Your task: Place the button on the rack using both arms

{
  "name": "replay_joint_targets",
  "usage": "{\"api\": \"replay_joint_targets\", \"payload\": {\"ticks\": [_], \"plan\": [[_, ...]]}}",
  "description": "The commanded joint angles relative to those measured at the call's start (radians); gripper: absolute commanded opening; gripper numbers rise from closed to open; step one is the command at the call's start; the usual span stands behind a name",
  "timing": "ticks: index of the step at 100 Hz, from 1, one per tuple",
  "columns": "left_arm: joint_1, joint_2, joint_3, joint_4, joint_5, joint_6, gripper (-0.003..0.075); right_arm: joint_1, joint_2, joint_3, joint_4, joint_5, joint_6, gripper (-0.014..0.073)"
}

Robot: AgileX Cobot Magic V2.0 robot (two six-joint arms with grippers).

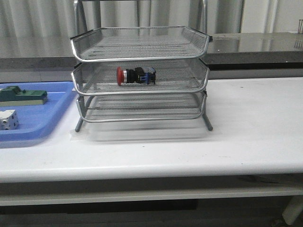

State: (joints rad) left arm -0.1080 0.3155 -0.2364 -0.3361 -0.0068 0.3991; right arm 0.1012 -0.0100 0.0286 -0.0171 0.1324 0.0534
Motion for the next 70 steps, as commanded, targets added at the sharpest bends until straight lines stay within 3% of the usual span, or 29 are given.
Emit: {"api": "replay_joint_targets", "payload": {"ticks": [1, 70], "plan": [[-0.001, 0.006, -0.028, -0.01, -0.078, -0.011, -0.0021, 0.0, -0.018, -0.019, -0.01, -0.085, 0.002, -0.006], [-0.001, 0.006, -0.028, -0.01, -0.078, -0.011, -0.0021, 0.0, -0.018, -0.019, -0.01, -0.106, 0.002, -0.006]]}}
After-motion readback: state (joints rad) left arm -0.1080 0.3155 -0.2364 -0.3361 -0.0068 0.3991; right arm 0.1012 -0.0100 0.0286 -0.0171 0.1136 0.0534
